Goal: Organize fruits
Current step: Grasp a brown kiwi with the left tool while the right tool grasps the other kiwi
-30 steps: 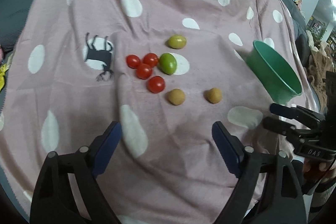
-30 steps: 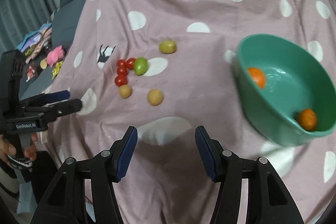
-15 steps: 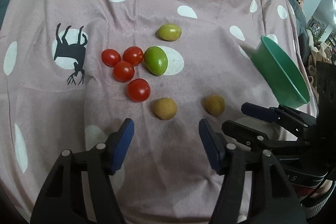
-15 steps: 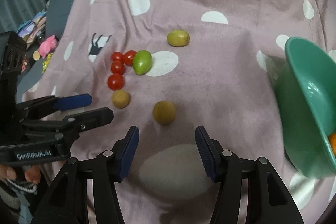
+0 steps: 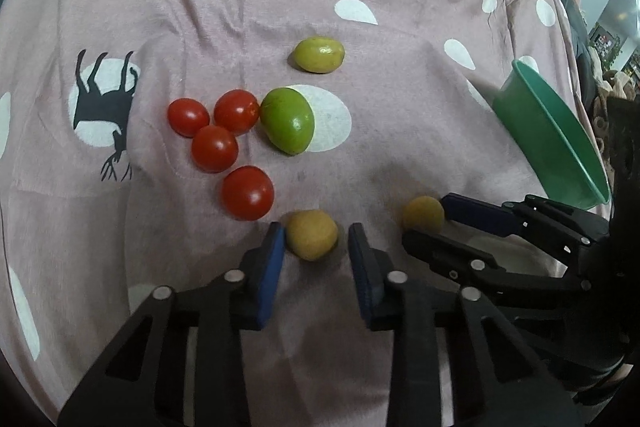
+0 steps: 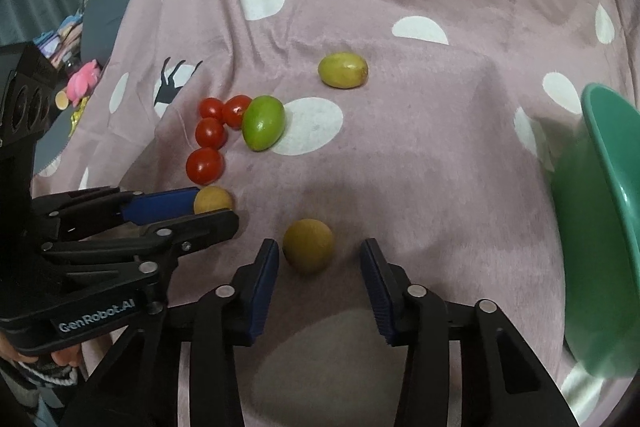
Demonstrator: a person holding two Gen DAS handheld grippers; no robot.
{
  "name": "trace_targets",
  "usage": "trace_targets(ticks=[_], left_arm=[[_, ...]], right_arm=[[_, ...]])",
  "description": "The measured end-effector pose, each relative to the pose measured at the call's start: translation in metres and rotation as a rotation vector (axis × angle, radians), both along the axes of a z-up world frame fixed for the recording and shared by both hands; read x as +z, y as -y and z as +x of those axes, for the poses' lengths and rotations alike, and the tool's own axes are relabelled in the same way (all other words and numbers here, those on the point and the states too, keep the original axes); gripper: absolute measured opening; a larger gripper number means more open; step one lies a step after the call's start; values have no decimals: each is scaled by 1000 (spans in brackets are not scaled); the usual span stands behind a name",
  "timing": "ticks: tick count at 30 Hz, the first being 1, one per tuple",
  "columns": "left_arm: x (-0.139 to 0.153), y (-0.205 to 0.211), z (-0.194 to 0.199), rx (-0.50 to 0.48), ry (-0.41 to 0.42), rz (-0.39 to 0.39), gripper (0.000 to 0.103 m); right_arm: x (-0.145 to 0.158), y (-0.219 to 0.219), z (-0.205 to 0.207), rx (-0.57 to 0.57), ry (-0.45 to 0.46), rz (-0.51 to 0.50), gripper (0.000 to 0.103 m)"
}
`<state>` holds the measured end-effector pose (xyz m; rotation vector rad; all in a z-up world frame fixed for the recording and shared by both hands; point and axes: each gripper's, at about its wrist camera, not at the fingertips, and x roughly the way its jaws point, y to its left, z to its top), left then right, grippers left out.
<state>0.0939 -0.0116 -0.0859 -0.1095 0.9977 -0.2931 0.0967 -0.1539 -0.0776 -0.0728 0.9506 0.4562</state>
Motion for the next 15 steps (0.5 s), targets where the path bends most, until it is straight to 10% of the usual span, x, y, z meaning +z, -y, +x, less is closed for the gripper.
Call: trace_targets(ticks=[15], left_arm=[[7, -1, -6, -1, 20, 1, 26]], right_arm=[[0, 2, -6, 5, 5, 48, 29]])
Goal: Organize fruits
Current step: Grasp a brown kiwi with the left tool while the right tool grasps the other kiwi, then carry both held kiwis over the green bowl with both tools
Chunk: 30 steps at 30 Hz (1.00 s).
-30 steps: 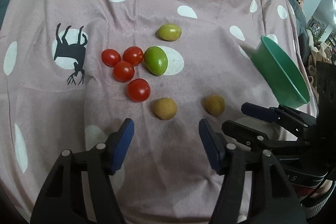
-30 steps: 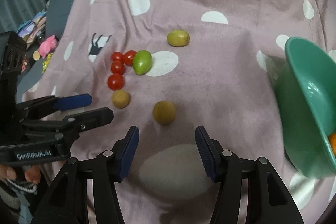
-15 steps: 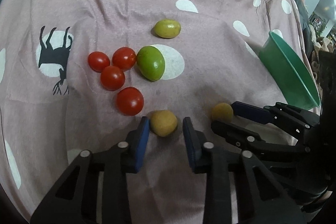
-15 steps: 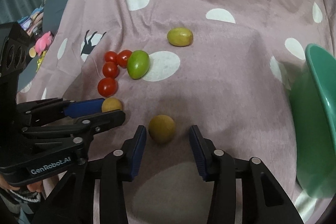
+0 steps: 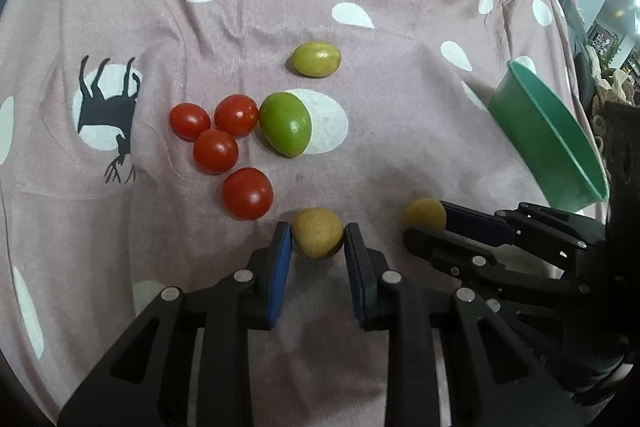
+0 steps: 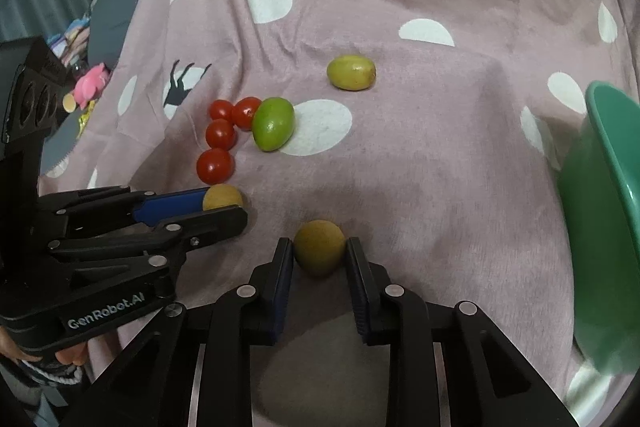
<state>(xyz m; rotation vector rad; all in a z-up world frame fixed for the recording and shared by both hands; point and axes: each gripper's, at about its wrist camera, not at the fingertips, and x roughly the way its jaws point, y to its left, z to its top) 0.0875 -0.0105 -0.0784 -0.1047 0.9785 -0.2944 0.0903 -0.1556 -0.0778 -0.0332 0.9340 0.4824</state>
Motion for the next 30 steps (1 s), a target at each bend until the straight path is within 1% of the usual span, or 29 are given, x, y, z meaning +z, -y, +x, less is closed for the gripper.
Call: trace_targets(ticks=[14, 25, 30], left_arm=[[29, -1, -41, 2, 42, 34, 26], [51, 9, -73, -24, 87, 41, 26], [63, 17, -79, -40, 116, 46, 26]], right_arm=[[26, 25, -43, -40, 43, 39, 29], [54, 44, -77, -69, 114, 58, 29], [62, 50, -88, -77, 143, 69, 29]])
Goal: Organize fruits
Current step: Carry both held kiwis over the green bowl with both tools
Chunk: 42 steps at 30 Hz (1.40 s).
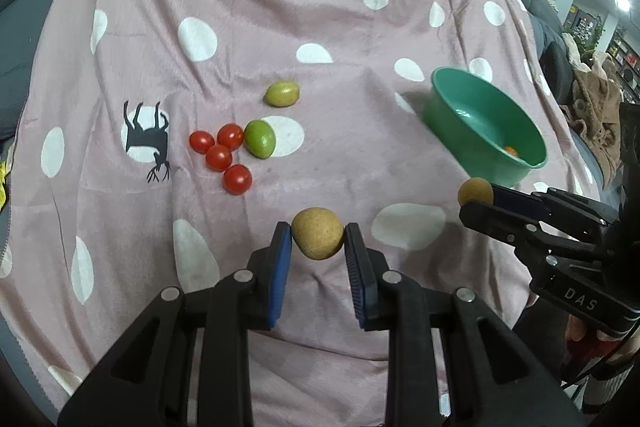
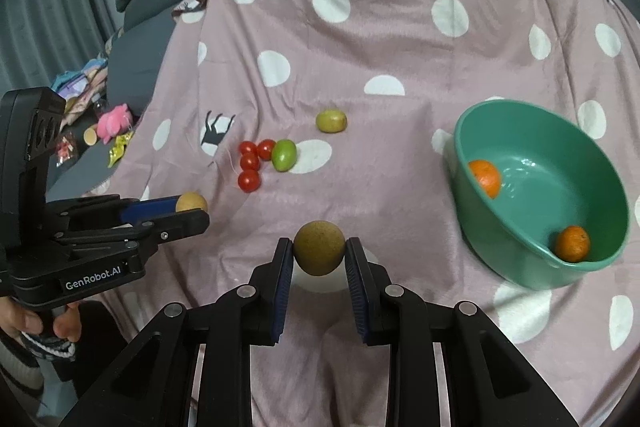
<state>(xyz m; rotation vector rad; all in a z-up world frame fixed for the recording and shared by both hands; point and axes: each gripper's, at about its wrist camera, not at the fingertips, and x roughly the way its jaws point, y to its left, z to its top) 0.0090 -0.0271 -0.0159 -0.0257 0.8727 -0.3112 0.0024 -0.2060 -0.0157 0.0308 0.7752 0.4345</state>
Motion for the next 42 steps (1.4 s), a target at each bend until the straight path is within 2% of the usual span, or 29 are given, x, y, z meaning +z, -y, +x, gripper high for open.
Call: trace_targets(ticks=[21, 42], left_arm=[[29, 69, 10, -152, 78, 22, 26], [29, 148, 50, -300, 92, 53, 26]], right_arm=[[15, 56, -12, -110, 56, 51, 29], [18, 127, 3, -274, 83, 87, 29]])
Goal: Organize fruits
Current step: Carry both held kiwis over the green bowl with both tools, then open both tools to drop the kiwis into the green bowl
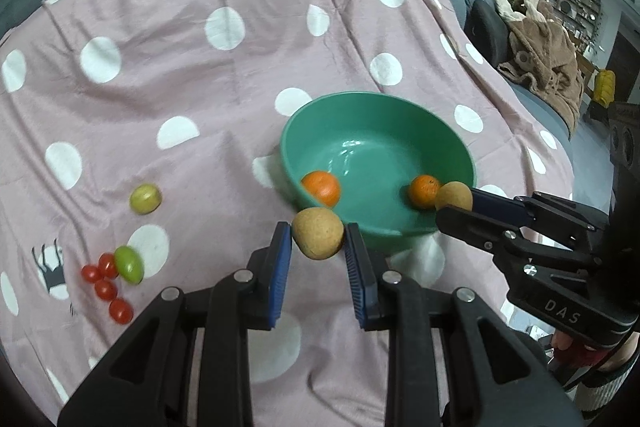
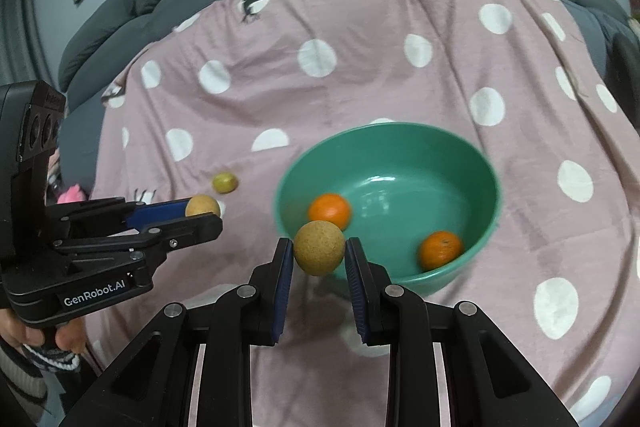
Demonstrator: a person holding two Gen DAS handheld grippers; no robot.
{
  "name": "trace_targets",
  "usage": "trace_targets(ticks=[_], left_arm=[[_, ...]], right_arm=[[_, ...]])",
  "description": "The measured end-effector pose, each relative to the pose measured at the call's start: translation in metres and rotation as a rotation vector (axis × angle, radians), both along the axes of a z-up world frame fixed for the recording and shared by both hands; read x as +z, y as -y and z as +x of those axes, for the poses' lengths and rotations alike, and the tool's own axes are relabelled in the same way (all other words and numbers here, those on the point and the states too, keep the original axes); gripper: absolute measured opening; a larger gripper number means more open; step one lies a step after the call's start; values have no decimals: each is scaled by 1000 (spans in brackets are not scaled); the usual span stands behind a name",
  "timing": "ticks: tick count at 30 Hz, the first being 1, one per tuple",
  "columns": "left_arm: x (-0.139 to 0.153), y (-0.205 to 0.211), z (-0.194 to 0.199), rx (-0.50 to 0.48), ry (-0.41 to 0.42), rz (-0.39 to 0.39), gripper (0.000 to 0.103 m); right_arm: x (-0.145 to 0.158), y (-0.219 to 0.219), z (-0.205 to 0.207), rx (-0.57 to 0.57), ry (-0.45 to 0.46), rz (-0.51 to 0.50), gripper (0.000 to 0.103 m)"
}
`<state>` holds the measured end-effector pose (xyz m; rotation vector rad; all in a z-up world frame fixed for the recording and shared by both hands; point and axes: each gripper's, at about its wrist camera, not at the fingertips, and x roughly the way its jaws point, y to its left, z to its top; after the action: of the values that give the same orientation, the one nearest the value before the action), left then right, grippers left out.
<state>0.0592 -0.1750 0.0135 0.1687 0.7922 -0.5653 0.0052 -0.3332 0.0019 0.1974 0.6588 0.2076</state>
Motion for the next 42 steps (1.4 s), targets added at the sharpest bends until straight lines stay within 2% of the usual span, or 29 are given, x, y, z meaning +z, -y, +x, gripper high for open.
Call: trace_targets(ticks=[8, 16, 24, 37, 39, 42], left_arm=[[-8, 30, 24, -55, -27, 0, 26], [-23, 57, 41, -89, -53, 33, 26], [-34, 65, 47, -100, -60, 67, 27], [-40, 67, 51, -94, -73, 80, 26], [-40, 67, 51, -93, -72, 79, 31], [-38, 65, 49, -91, -65, 72, 49]], right_arm=[[-5, 21, 13, -43, -5, 12, 29], [-11, 32, 26, -63, -19, 7, 29], [-21, 41, 35, -79, -47, 11, 29], [-25, 40, 38, -91, -71, 18, 29], [-25, 39, 37, -96, -70, 11, 29], [-24, 40, 37, -102, -72, 16, 29]])
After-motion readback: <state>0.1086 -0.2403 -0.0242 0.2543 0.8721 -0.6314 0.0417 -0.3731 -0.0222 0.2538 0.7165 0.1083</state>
